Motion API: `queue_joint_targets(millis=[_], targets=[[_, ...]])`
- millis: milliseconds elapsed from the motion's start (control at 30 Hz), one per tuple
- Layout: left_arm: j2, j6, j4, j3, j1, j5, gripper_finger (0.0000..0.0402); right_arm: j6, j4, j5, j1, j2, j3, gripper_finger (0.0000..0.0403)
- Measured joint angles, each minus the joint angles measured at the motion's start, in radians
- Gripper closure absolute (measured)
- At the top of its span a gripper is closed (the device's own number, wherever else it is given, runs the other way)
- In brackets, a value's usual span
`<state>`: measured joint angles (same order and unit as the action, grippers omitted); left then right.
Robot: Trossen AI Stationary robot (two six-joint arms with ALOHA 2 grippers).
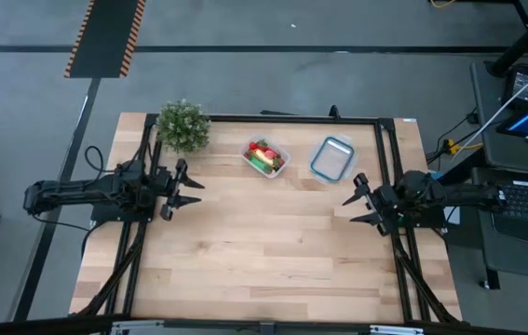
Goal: Pick and placing Produce into tupperware
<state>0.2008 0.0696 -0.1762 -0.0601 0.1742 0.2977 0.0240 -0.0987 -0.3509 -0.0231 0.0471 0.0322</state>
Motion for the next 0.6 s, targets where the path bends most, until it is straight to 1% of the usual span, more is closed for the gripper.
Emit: queue_joint_targets(millis=[100,233,467,533,600], targets=[[-0.034,0.007,-0.022,0.031,-0.001,0.0,0.0229,0.013,-0.017,0.0,0.0,0.0,-0.025,0.0169],[-0.069,0.027,-0.002,0.052,-0.001,-0.005,0.0234,0.023,-0.003,0.013,0.0,0.0,-0.026,0.0169],[-0.075,0.002,0.045,0.052,-0.001,-0.011,0.0228,-0.025,-0.003,0.018,0.0,0.0,-0.026,0.0169],[-0.075,0.0,0.072,0.052,-0.001,-0.041,0.0227,-0.024,0.018,0.069,0.0,0.0,-0.026,0.0169],[-0.075,-0.001,0.104,0.052,-0.001,-0.102,0.0227,-0.025,0.044,0.155,0.0,0.001,-0.026,0.0169]])
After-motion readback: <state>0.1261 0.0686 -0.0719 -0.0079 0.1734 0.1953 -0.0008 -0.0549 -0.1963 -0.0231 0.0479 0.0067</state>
